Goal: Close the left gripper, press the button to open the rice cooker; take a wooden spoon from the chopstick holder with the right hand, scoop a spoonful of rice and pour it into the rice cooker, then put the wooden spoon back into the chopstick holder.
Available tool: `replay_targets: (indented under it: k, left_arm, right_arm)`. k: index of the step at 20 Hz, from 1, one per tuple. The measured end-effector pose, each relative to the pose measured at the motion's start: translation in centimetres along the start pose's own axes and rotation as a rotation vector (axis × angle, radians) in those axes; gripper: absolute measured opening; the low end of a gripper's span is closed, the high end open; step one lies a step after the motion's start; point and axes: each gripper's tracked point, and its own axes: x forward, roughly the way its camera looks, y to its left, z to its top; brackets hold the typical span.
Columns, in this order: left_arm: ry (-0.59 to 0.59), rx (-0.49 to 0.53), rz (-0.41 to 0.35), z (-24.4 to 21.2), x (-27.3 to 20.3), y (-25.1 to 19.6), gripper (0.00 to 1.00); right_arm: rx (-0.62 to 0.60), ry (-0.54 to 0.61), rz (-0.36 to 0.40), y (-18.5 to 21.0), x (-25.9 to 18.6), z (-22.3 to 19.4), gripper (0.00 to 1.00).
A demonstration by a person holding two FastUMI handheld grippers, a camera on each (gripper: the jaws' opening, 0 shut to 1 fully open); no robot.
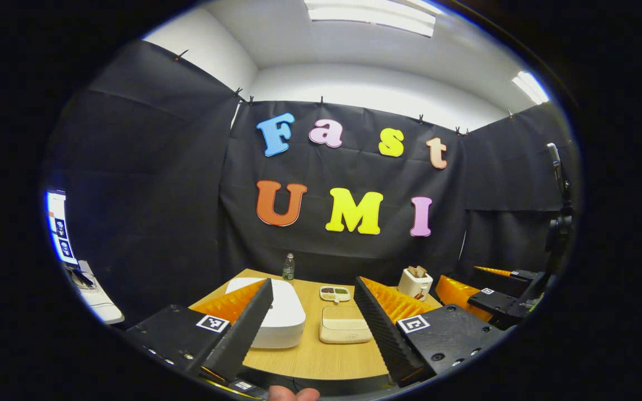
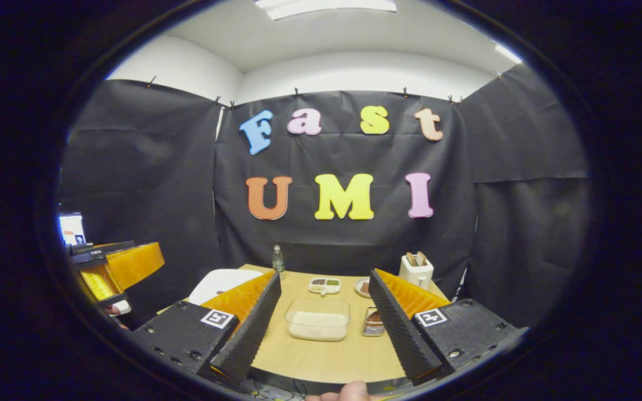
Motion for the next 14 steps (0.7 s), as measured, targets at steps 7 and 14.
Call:
replay_targets:
  k: [7, 14]
  left_arm:
    - [-0.032, -0.005, -0.02, 1.5, -1.4, -0.4, 0.94]
    - [-0.033, 0.017, -0.05, 1.3, -2.2, -1.2, 0.94]
  right_arm:
    - [0.014, -0.019, -0.02, 0.0, -2.0, 0.4, 1.0]
    - [0.027, -0.013, -0.038, -0.1, -3.0, 0.0, 1.0]
